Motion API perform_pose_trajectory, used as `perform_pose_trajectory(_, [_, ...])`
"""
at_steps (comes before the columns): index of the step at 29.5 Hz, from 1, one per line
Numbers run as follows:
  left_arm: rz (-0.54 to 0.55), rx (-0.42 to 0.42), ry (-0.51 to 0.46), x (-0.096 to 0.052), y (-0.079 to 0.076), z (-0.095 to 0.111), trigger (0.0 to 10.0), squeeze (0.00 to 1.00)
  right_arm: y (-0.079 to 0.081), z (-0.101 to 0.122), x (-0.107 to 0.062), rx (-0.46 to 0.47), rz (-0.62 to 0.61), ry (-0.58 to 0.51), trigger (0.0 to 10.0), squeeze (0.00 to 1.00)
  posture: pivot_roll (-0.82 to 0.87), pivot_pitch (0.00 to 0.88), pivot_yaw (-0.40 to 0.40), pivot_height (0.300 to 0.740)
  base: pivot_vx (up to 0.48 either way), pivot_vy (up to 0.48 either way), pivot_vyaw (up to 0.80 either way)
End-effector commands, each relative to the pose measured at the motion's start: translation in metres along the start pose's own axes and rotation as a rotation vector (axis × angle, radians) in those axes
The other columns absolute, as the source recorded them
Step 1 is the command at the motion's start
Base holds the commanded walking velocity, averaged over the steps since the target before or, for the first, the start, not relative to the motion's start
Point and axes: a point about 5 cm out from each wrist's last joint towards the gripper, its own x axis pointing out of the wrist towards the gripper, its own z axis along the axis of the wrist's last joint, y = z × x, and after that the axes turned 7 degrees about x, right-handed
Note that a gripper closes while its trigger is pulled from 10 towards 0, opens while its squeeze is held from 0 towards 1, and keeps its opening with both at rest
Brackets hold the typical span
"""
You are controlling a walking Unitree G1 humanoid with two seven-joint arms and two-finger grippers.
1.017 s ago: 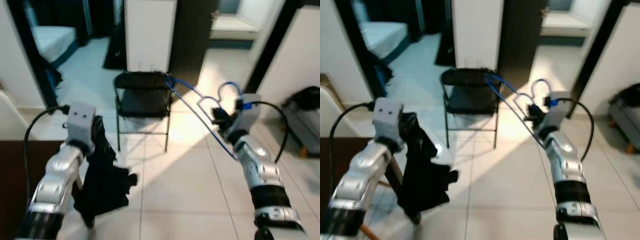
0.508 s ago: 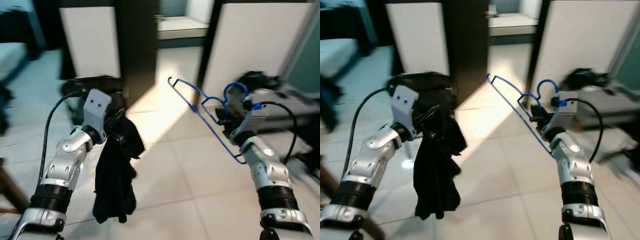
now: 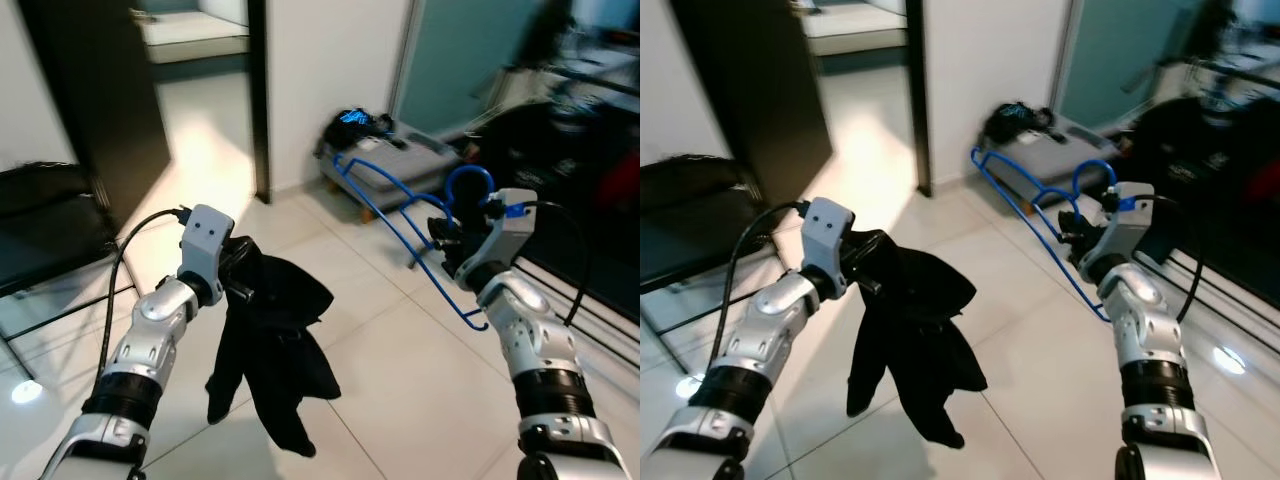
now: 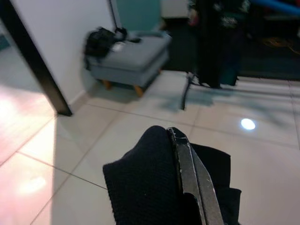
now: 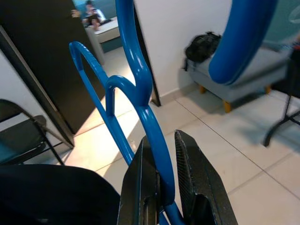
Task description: Hang hanger
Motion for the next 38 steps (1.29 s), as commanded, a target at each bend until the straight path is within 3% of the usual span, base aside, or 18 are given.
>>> perform_pose_trajectory(1, [0.002,0.055,-0.054,0.001,0.009,0.013,10.0,0.00,0.007,-0.003,0.000,0.011,0.063,0.027,10.0,0.00,-0.06,0.035,-0.011,0.740,0.000,0.000,-0.80])
perform_pose_trajectory(3, [-0.024,0.146,-0.062,0.000,0.016,0.021,10.0,0.00,0.015,-0.006,-0.002,0.010,0.155,0.070,10.0,0.00,-0.06,0.035,-0.011,0.740,0.000,0.000,-0.40])
perform_pose_trajectory(4, [-0.024,0.146,-0.062,0.000,0.016,0.021,10.0,0.00,0.015,-0.006,-0.002,0.010,0.155,0.070,10.0,0.00,-0.06,0.035,-0.011,0.740,0.000,0.000,0.00])
perform_pose_trajectory(5, [-0.044,0.228,-0.065,0.000,0.021,0.026,10.0,0.00,0.020,-0.007,-0.005,0.016,0.219,0.089,10.0,0.00,-0.05,0.032,-0.009,0.740,0.000,0.000,0.00])
perform_pose_trajectory(6, [-0.044,0.228,-0.065,0.000,0.021,0.026,10.0,0.00,0.020,-0.007,-0.005,0.016,0.219,0.089,10.0,0.00,-0.05,0.032,-0.009,0.740,0.000,0.000,0.00])
perform_pose_trajectory(7, [-0.062,0.311,-0.069,0.000,0.025,0.032,10.0,0.00,0.025,-0.007,-0.009,0.020,0.285,0.109,10.0,0.00,-0.05,0.032,-0.009,0.740,0.000,0.000,0.00])
perform_pose_trajectory(10, [-0.096,0.572,-0.154,0.006,0.050,0.082,10.0,0.00,0.042,-0.010,-0.036,-0.126,0.564,0.270,10.0,0.00,-0.04,0.028,-0.004,0.740,0.000,0.000,0.00])
perform_pose_trajectory(11, [-0.096,0.572,-0.154,0.006,0.050,0.082,10.0,0.00,0.042,-0.010,-0.036,-0.126,0.564,0.270,10.0,0.00,-0.04,0.028,-0.004,0.740,0.000,0.000,0.00])
perform_pose_trajectory(13, [-0.113,0.654,-0.232,0.010,0.055,0.114,10.0,0.00,0.048,-0.007,-0.050,-0.177,0.668,0.358,10.0,0.00,-0.04,0.027,0.004,0.740,0.000,0.000,0.00])
perform_pose_trajectory(17, [-0.129,0.689,-0.288,0.012,0.054,0.131,10.0,0.00,0.053,-0.002,-0.058,-0.199,0.723,0.404,10.0,0.00,-0.04,0.026,0.007,0.740,0.000,0.000,0.00])
perform_pose_trajectory(20, [-0.160,0.716,-0.357,0.014,0.045,0.147,10.0,0.00,0.054,0.003,-0.057,-0.295,0.719,0.431,10.0,0.00,-0.05,0.025,0.009,0.740,0.000,0.000,0.00])
perform_pose_trajectory(22, [-0.188,0.732,-0.385,0.014,0.039,0.152,10.0,0.00,0.055,0.008,-0.051,-0.329,0.681,0.396,10.0,0.00,-0.05,0.023,0.007,0.740,0.000,0.000,0.00])
perform_pose_trajectory(23, [-0.227,0.762,-0.405,0.014,0.031,0.155,10.0,0.00,0.058,0.022,-0.039,-0.338,0.625,0.307,10.0,0.00,-0.05,0.021,0.006,0.740,0.000,0.000,0.00])
perform_pose_trajectory(27, [-0.229,0.784,-0.381,0.015,0.031,0.148,10.0,0.00,0.062,0.036,-0.037,-0.308,0.630,0.247,10.0,0.00,-0.04,0.020,0.005,0.740,0.000,0.000,0.00])
perform_pose_trajectory(32, [-0.210,0.806,-0.337,0.013,0.039,0.138,10.0,0.00,0.053,0.048,-0.043,-0.350,0.580,0.268,10.0,0.00,-0.05,0.019,0.007,0.740,0.000,0.000,0.00])
perform_pose_trajectory(38, [-0.228,0.848,-0.323,0.013,0.036,0.136,10.0,0.00,0.046,0.055,-0.051,-0.380,0.577,0.310,10.0,0.00,-0.05,0.019,0.005,0.740,0.000,0.000,0.00])
